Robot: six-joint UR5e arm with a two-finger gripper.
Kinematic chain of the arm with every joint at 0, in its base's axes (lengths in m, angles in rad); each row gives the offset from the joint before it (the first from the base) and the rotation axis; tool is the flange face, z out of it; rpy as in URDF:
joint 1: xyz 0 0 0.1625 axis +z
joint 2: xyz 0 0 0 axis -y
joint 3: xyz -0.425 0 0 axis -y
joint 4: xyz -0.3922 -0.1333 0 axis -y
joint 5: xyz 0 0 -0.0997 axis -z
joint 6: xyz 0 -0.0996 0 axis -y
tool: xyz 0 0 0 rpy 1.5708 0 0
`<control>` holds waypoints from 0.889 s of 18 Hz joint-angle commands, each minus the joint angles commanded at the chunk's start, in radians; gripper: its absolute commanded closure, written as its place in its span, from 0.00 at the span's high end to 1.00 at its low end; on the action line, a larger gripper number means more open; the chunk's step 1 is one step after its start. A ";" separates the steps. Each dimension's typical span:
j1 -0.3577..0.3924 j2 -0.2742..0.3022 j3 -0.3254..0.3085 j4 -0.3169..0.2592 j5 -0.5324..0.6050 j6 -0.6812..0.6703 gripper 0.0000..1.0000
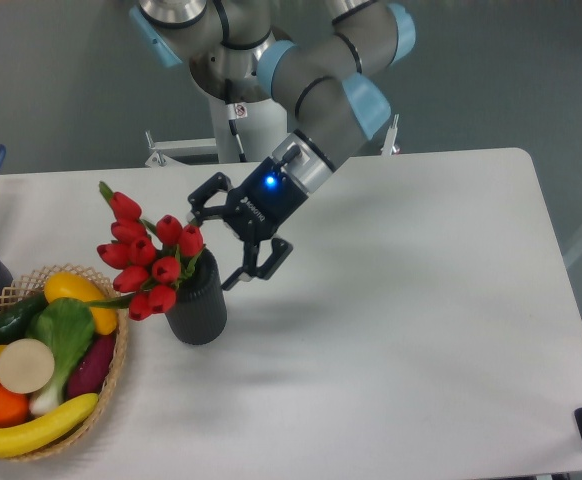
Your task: Insert the flowers into the vase
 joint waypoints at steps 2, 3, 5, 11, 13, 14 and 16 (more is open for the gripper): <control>0.040 0.043 0.008 0.000 0.076 0.003 1.00; 0.052 0.063 0.015 0.000 0.133 0.005 1.00; 0.066 0.086 0.040 -0.002 0.216 0.002 1.00; 0.098 0.137 0.121 -0.049 0.397 0.005 1.00; 0.097 0.151 0.150 -0.095 0.451 0.012 1.00; 0.097 0.158 0.165 -0.115 0.481 0.020 1.00; 0.097 0.166 0.195 -0.171 0.563 0.092 1.00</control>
